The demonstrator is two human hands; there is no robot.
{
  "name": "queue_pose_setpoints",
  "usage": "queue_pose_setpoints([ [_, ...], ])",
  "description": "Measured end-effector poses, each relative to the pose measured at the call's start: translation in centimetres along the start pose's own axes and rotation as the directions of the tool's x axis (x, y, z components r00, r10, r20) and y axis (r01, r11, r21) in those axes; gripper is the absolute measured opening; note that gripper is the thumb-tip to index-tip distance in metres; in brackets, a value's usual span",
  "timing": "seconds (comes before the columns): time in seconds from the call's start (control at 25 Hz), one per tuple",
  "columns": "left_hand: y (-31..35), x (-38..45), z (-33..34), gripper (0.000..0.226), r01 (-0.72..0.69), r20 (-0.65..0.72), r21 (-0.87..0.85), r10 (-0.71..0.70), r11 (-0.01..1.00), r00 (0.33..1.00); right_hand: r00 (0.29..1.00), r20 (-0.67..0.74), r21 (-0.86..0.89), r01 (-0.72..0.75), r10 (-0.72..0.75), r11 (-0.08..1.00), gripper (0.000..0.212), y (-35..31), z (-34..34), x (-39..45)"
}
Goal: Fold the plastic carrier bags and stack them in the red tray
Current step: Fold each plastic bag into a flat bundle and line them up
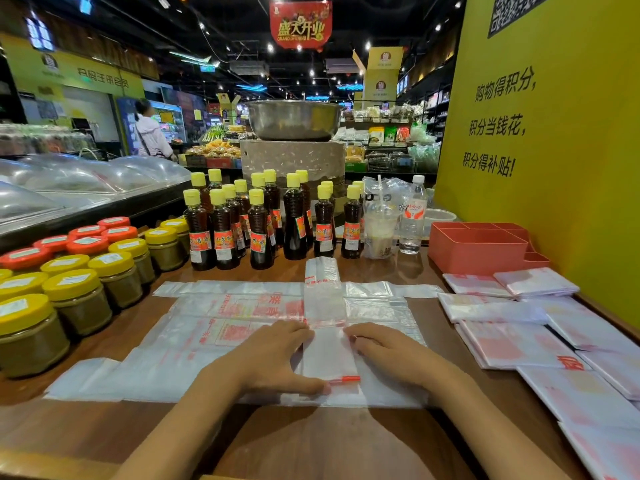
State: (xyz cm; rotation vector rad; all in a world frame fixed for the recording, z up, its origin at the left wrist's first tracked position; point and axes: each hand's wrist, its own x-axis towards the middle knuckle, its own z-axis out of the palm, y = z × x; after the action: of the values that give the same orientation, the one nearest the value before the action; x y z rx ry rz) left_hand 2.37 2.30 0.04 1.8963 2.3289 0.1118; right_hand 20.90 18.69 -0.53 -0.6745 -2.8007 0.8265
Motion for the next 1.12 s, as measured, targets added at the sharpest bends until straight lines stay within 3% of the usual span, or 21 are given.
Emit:
queue_pose_setpoints([
  [0.08, 0.0, -0.2, 0.5, 0.088, 0.010, -0.054, -0.026, -0.012, 1.000, 0.998, 0.998, -0.066, 0.081, 0.007, -0.002, 0.997, 0.046, 0.8, -0.4, -0.5],
  [0.24, -0.1, -0.1, 1.2, 0.070, 0.011, -0.124, -0.073, -0.019, 0.997, 0.992, 0.988, -0.108, 0.018, 0.111, -0.109, 0.994, 0.046, 1.4, 0.7, 1.0],
  [0.4, -1.5, 0.7, 1.8, 0.038, -0.018, -0.190, -0.299, -0.041, 0.954, 0.981, 0.981, -0.105, -0.074, 0.153, -0.161, 0.985, 0.040, 1.4, 1.4, 1.6],
  [0.8, -2.6, 0.5, 2.1, 0.046, -0.033, -0.142, -0.496, -0.044, 0.867, 0.989, 0.981, -0.131, -0.025, 0.140, -0.142, 0.990, 0.031, 0.6, 0.7, 1.0],
  [1.0, -2.6, 0.3, 2.0, 0.017, -0.115, -0.336, -0.514, -0.076, 0.850, 0.939, 0.979, -0.149, 0.103, 0.153, -0.136, 0.983, 0.028, 0.2, 0.5, 0.7],
  [1.12, -2.2, 0.0, 1.6, 0.018, -0.139, -0.384, -0.552, -0.103, 0.822, 0.918, 0.980, -0.134, 0.144, 0.166, -0.147, 0.976, 0.034, 0.1, 0.9, 0.5],
])
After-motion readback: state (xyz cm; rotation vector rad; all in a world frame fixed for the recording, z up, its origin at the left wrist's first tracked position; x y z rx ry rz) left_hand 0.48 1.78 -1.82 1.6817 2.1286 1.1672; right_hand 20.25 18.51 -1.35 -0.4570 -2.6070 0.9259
